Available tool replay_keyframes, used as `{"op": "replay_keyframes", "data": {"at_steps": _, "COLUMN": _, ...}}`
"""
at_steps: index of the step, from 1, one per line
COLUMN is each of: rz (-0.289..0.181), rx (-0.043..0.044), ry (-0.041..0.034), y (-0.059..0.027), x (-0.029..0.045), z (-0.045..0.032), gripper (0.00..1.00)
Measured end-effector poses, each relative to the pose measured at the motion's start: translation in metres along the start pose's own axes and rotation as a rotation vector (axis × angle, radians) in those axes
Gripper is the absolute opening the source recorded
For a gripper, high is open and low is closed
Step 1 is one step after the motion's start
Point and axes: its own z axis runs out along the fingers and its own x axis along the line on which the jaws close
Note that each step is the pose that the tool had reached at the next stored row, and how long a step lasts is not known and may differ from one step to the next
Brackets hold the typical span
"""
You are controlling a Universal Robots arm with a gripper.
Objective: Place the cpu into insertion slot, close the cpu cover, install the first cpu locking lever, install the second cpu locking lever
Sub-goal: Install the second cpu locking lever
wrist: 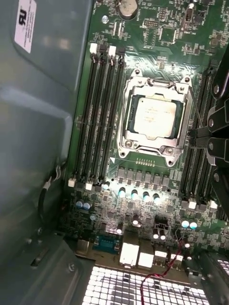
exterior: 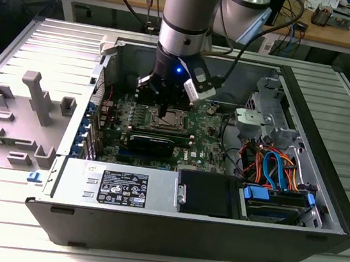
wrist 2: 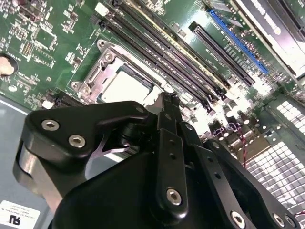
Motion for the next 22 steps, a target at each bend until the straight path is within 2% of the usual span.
{"op": "replay_keyframes", "data": {"at_steps": 3, "rz": 0.006, "rx": -0.0006, "ry": 0.0001, "y": -0.0047, "x": 0.0007, "z": 0.0000, "gripper": 0.11}}
{"op": "replay_keyframes", "data": {"at_steps": 8, "rz": 0.006, "rx": -0.0005, "ry": 0.0002, "y": -0.0073, "x": 0.0021, "z": 0.0008, "gripper": 0.11}}
{"op": "replay_keyframes", "data": {"at_steps": 13, "rz": 0.006, "rx": -0.0006, "ry": 0.0012, "y": -0.0076, "x": 0.0044, "z": 0.0045, "gripper": 0.11}}
{"op": "replay_keyframes", "data": {"at_steps": 17, "rz": 0.006, "rx": -0.0012, "ry": 0.0047, "y": -0.0081, "x": 0.0068, "z": 0.0074, "gripper": 0.11}}
{"op": "replay_keyframes", "data": {"at_steps": 21, "rz": 0.006, "rx": -0.0054, "ry": 0.0044, "y": -0.0116, "x": 0.0082, "z": 0.0077, "gripper": 0.11}}
{"op": "replay_keyframes", "data": {"at_steps": 22, "rz": 0.006, "rx": -0.0122, "ry": 0.0033, "y": -0.0120, "x": 0.0082, "z": 0.0077, "gripper": 0.11}}
